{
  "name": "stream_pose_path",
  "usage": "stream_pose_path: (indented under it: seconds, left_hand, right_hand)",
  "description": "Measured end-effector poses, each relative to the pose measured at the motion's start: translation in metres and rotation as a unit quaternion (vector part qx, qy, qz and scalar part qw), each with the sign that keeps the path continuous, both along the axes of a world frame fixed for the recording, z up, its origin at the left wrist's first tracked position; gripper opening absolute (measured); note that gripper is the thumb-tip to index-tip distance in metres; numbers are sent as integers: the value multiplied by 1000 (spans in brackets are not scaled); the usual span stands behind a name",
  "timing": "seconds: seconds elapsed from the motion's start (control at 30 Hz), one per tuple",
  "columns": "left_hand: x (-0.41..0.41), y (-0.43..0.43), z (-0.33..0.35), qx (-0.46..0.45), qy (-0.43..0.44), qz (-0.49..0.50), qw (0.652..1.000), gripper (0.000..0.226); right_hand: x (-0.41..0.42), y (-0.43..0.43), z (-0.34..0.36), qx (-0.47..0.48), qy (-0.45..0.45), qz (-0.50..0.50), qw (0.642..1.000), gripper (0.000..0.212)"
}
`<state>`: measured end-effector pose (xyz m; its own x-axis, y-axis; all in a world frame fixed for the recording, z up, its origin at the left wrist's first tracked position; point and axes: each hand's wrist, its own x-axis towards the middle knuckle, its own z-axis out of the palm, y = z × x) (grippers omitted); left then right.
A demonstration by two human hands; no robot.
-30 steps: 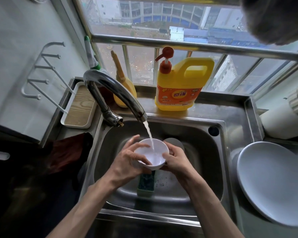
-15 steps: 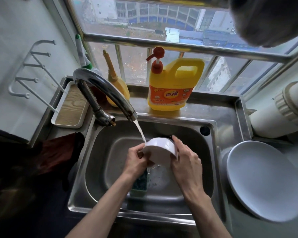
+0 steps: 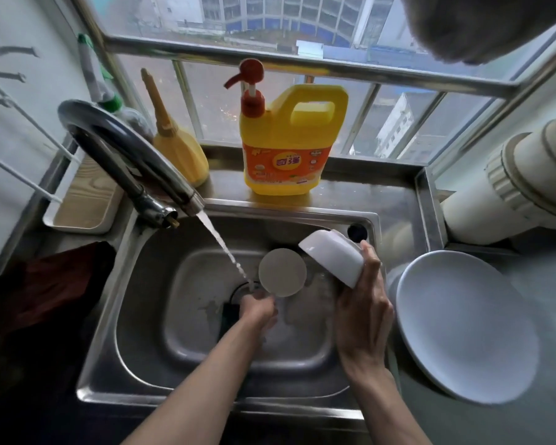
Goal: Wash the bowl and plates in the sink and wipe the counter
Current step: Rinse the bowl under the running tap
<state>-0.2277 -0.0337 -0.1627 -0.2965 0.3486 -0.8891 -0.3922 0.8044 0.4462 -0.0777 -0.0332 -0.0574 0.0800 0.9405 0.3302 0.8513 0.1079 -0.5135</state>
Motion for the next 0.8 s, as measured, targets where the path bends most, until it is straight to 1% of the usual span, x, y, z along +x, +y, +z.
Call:
stream_pose_path:
  seconds: [0.03,0.07,0.13,0.17,0.2,0.23,0.3,0.4,0.47,0.5,0.57,0.6,0.63,0.67,0.7,0.77,0.8]
  left_hand:
    - [1,6,-13,4,4,17,1000,15]
    - [3,11,-31,8,16,28,999,23]
    - [4,21,-99,5,16,27,999,55]
    - [4,24,-106,-2,18,11,1000,69]
    - [7,25,-96,-1,30,9,1000,74]
    - [8,28,-80,3,43,-5,999,67]
    - [11,28,-44,7,82,-18,996,46]
    - [8,21,-30,17,102,9,995,42]
    - [-3,9,-16,25,124,3,992,31]
    - [-11,1,-8,37,140,-12,989,28]
    - [-32,-13,10,101,203,-45,973,31]
    - [-42,-20,18,141,241,-71,958,35]
    - [-53,-26,24,184,292,-104,933,44]
    - [-63,-32,28,223,343,-146,901,53]
    - [-72,-36,33,256,400,-191,859,58]
    - [-85,-41,43,292,501,-267,769,66]
    - [-91,-43,49,311,531,-284,735,68]
  right_hand:
    - [0,2,3,-4,3,1,1000,58]
    - [-1,4,6,-7,7,4,1000,52]
    - [0,7,6,-22,17,14,1000,47]
    - [0,8,6,-32,22,17,999,46]
    - [1,7,4,-42,25,17,999,46]
    - [2,7,2,-47,28,18,998,45]
    - [5,6,-1,-47,28,22,998,42]
    - [4,6,-7,-64,37,14,997,38]
    - [-2,5,-9,-83,56,11,995,38]
    - [-7,3,-8,-89,65,14,994,39]
    - [-18,0,-7,-94,79,17,992,42]
    - [-23,-1,-6,-99,87,17,991,43]
    - [-27,-2,-6,-103,94,16,990,44]
    - [-30,-2,-6,-105,99,18,989,45]
    - [-33,-2,-5,-106,105,19,989,45]
    - [-38,-2,-2,-105,120,27,987,49]
    - [-39,-2,-1,-103,125,32,986,52]
